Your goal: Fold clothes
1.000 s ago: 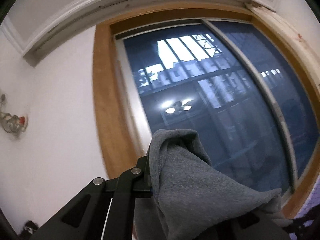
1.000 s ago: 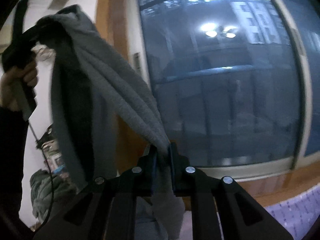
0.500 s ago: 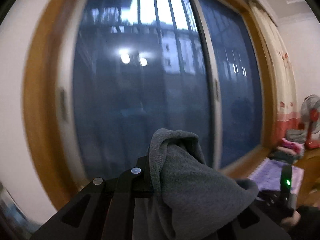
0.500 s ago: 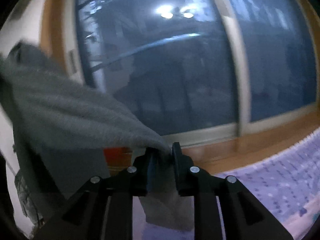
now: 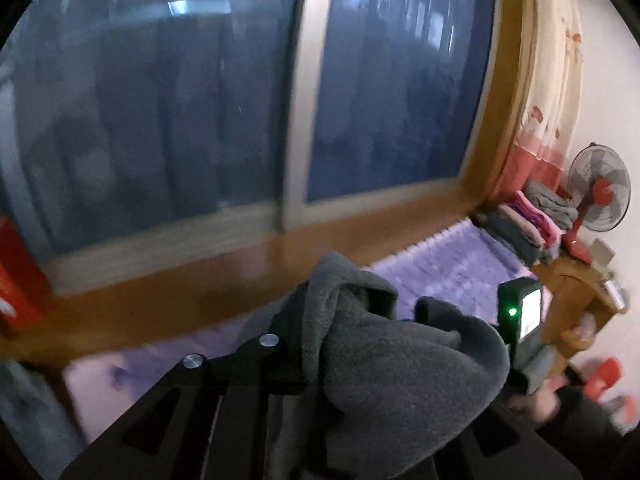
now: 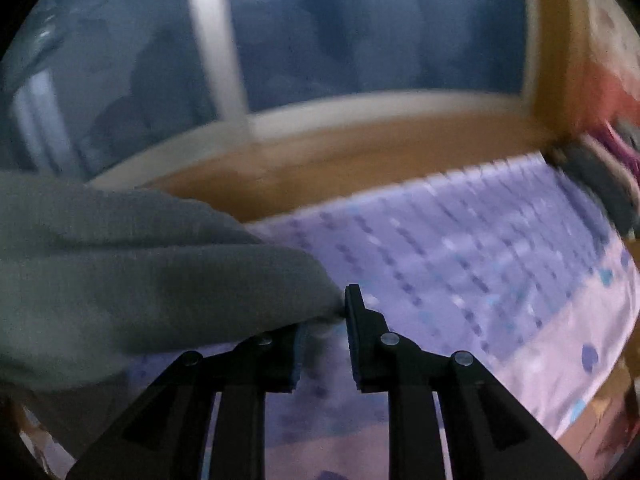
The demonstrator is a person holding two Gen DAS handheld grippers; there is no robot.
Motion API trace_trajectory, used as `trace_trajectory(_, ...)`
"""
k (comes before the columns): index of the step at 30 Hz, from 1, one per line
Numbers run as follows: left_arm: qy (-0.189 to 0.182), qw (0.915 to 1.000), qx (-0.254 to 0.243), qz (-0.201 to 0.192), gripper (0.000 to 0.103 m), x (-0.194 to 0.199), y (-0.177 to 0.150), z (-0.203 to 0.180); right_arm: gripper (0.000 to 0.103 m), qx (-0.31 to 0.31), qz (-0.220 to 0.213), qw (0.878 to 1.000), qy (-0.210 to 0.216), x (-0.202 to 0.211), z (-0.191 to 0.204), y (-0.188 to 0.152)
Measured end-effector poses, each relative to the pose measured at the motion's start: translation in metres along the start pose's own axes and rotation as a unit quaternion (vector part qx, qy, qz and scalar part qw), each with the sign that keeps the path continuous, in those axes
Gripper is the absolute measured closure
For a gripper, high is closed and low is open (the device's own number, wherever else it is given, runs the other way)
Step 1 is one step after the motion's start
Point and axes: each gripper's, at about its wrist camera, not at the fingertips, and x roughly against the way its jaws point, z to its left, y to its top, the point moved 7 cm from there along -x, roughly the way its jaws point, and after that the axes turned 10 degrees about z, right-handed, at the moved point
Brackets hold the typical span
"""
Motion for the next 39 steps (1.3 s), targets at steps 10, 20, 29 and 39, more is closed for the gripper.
trace_trajectory(10, -0.064, 0.9899, 0.005, 0.127, 0.007, -0.096, -0.021, -0.037, 0.028, -0.024, 0.053, 0.998, -0.009, -0.021, -0.046, -0.029)
trace_trajectory(20, -0.107, 0.9859, 0.066, 0.110, 0.006, -0.050, -0.037, -0.005, 0.022, -0.058, 0.039, 0.995, -0.076, 0.007, -0.107, -0.013)
trace_trajectory(29, 0.039, 0.9837, 0.166, 0.056, 0.006, 0.031, -0.113, 0.174, 0.031, -0.043, -0.024, 0.999, -0.005, 0.046, -0.050, -0.051)
trace_trajectory(39, -0.102, 0.9463, 0.263, 0.158, 0.006, -0.010, -0.208, 0.249, 0.042, 0.223, 0.065, 0.947, 0.220, 0.051, 0.244, -0.172)
